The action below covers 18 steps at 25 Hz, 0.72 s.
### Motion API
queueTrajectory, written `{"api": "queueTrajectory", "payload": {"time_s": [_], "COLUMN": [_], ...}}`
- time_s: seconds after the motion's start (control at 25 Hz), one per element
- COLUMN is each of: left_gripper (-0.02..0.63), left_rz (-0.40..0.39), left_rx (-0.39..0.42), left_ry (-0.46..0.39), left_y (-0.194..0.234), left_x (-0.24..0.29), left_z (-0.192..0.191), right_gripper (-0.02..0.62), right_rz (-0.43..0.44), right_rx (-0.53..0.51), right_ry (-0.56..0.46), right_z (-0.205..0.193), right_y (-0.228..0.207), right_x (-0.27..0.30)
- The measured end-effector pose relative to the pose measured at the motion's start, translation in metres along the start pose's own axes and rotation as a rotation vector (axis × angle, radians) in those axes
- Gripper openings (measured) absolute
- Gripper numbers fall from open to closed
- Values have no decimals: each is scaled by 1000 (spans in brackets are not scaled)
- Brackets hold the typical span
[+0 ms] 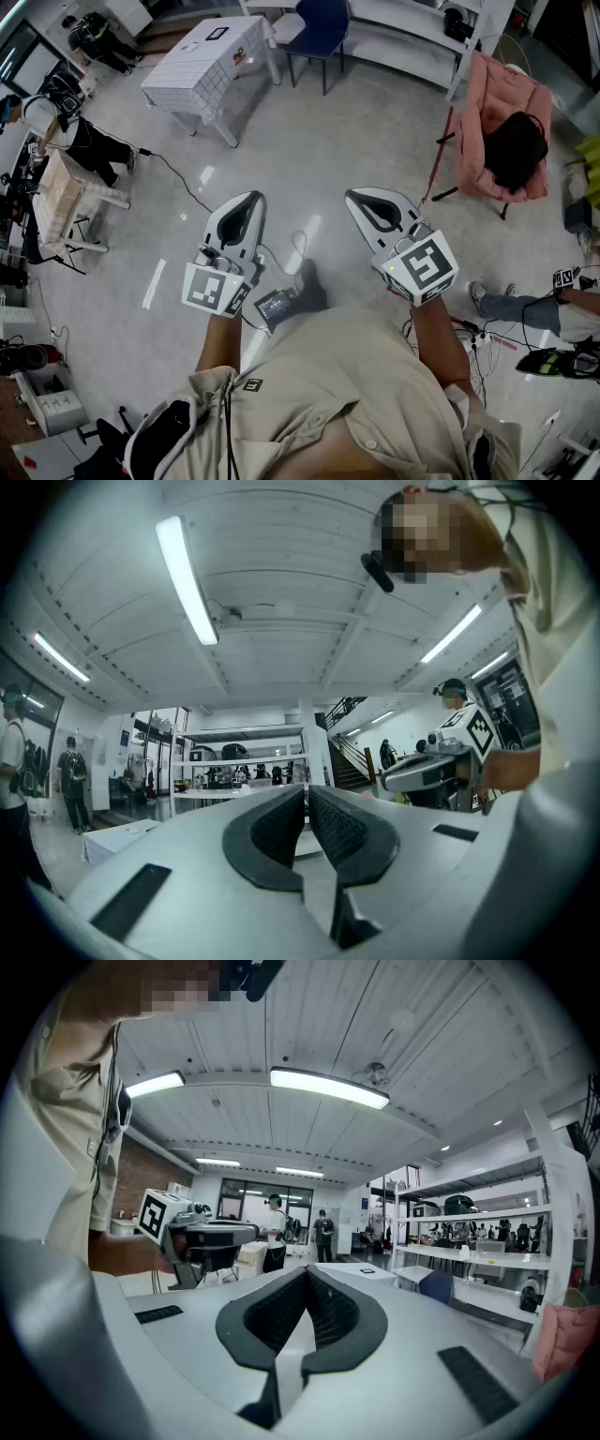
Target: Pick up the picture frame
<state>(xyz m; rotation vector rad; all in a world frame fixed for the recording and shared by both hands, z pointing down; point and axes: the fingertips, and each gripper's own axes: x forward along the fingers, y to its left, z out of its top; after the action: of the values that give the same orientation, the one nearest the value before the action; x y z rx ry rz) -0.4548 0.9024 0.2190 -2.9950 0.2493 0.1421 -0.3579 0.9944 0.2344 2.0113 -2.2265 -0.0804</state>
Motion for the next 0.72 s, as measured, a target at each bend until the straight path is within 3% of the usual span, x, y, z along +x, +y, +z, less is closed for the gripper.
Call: {"api": "queueTrajectory", "payload": {"time_s": [0.4, 0.72], "left_gripper": [26, 26], "left_rz": [5, -17], "left_rx": [-7, -15], "left_ry": [18, 35], "left_y": [27, 75], "left_x": [23, 63], "left_z": [-16, -25], "right_gripper": [25, 26], "right_rz": [-1, -20], "right_rx": [12, 56], "right_ry": [-5, -6], "right_z": [-7, -9], "right_y": [-23, -58], "right_x": [31, 82]}}
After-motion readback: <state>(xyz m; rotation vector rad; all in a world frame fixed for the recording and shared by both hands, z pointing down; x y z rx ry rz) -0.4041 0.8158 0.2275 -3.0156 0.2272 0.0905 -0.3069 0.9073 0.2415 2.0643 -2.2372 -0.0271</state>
